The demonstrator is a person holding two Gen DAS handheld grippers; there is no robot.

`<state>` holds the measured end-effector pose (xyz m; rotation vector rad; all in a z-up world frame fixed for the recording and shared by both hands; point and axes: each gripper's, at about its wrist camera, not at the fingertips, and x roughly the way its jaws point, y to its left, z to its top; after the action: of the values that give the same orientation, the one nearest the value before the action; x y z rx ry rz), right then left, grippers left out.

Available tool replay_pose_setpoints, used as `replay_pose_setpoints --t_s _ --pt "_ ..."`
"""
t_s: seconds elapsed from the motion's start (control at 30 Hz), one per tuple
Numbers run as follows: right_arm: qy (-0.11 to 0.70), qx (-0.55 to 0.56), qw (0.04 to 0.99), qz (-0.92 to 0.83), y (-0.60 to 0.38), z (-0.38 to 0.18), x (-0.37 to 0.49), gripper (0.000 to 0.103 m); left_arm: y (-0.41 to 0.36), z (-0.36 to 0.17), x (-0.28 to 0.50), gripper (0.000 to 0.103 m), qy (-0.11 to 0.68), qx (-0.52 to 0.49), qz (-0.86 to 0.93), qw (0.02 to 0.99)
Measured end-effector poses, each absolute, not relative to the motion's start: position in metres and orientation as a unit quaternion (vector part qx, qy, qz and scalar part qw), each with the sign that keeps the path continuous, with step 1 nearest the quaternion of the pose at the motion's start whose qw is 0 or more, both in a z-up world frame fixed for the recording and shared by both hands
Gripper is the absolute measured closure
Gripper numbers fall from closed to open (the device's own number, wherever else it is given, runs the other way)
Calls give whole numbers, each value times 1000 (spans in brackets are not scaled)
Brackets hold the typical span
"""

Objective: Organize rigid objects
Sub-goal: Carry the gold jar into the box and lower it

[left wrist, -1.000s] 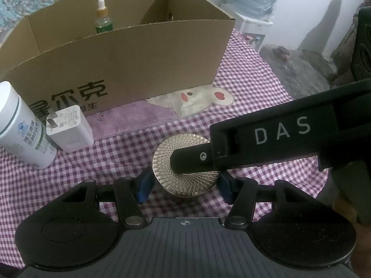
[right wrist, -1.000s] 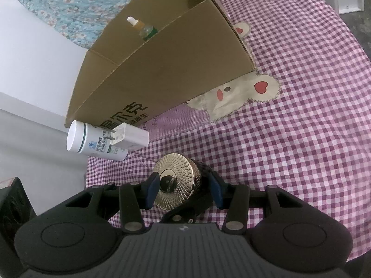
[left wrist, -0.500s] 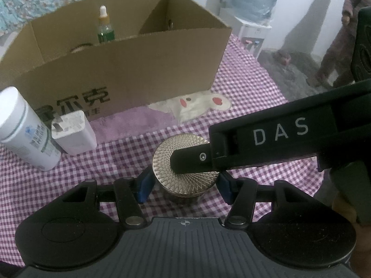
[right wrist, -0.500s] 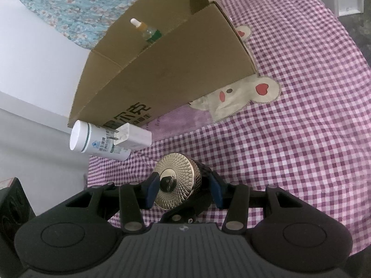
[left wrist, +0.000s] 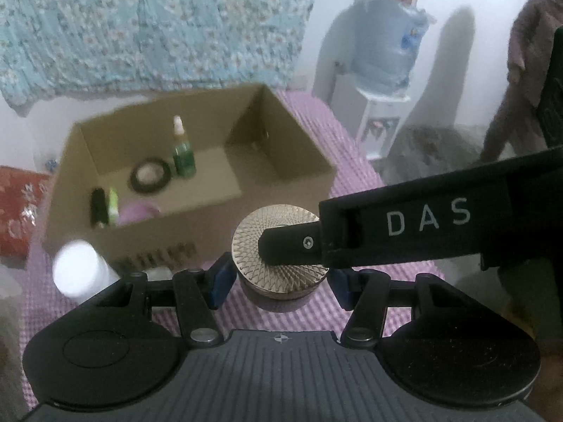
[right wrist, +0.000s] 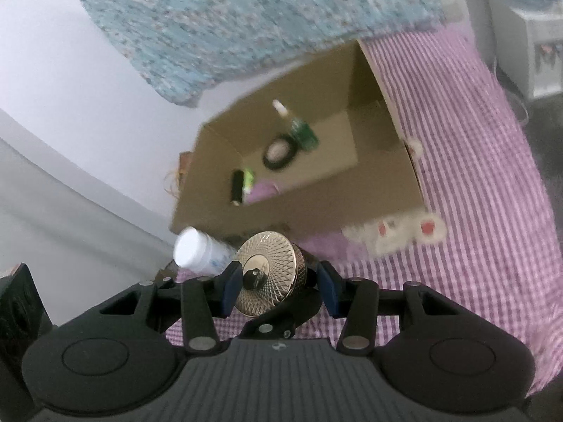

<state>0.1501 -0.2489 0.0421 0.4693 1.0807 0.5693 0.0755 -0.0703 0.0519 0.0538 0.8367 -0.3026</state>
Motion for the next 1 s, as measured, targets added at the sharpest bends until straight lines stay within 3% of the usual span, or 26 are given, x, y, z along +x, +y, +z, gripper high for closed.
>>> replay_pose_setpoints --t_s 0.47,1.0 --pt "506 183 787 301 -214 74 239 52 -51 76 161 47 435 -27 -102 894" --pt "602 142 722 311 -161 -8 355 52 -32 9 265 48 530 -63 -19 845"
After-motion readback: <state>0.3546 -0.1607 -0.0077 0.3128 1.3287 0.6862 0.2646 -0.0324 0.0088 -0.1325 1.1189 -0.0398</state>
